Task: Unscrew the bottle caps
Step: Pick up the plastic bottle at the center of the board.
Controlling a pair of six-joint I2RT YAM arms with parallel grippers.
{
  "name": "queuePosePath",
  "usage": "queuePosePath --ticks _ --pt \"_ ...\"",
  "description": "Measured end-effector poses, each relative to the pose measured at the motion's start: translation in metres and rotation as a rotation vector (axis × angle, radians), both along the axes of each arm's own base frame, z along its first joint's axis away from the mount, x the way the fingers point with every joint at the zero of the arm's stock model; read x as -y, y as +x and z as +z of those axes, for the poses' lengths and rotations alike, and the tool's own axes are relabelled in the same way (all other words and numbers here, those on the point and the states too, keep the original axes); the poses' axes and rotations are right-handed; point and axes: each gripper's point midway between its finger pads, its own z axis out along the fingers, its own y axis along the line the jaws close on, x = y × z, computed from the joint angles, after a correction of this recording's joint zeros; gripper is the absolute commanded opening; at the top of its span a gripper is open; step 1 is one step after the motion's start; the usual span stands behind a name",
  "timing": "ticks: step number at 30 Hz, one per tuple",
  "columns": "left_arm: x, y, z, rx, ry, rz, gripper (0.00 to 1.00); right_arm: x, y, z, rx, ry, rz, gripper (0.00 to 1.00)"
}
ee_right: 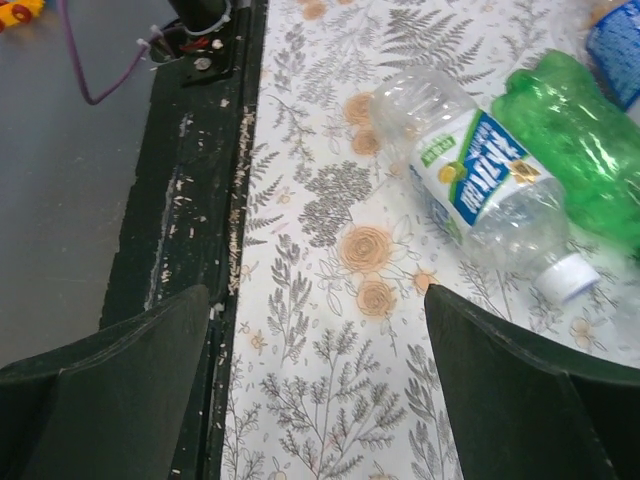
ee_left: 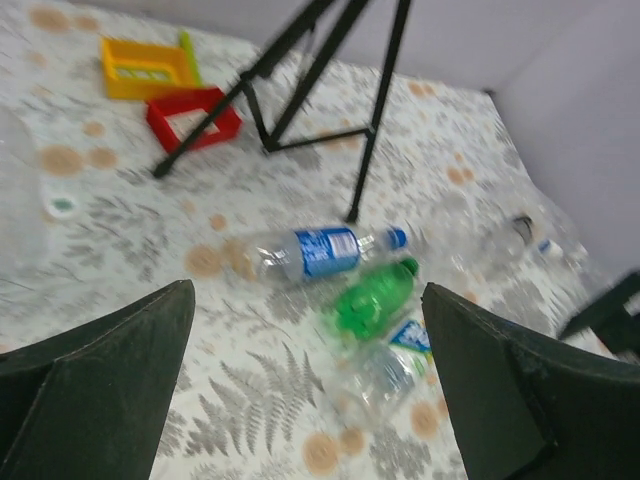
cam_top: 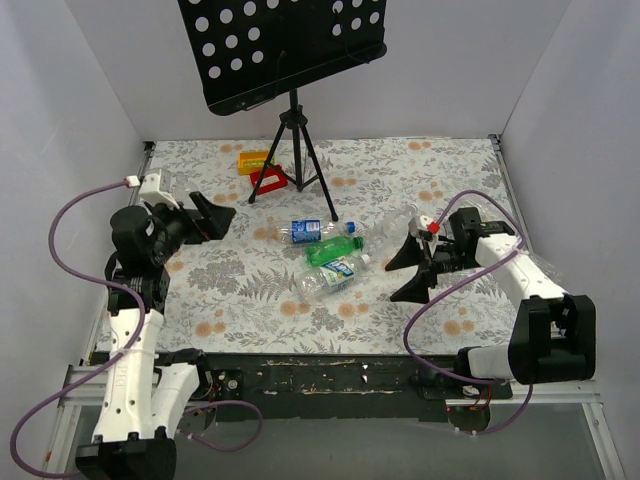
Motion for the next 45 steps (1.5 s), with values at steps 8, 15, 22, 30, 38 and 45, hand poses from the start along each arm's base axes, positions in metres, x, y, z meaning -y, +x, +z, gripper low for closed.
queuePosePath --ticks 8,15,22,30,38,45 --pt "0.066 -0.034 -0.061 -0.194 -0.119 -0.316 0.98 0.038 0.046 -0.005 0.052 -0.119 -0.219 0.97" --pt "0.171 -0.083 -0.104 -0.334 -0.01 -0.644 0.98 0.066 0.086 -0.001 0.155 -0.294 -0.315 0.98" --pt "0.241 -0.105 -0.2 -0.476 0.413 -0.78 0.98 0.055 0.073 -0.019 0.079 -0.224 -0.272 0.98" --pt "0.252 -0.055 -0.229 -0.446 0.71 -0.672 0.98 0.047 0.054 -0.036 0.007 -0.183 -0.234 0.98" --pt "0.254 -0.058 -0.225 -0.424 0.78 -0.732 0.98 0.044 0.049 -0.04 -0.032 -0.159 -0.208 0.98" --pt "0.266 -0.049 -0.214 -0.221 0.914 -0.914 0.98 0.044 0.048 -0.04 -0.027 -0.155 -0.204 0.98"
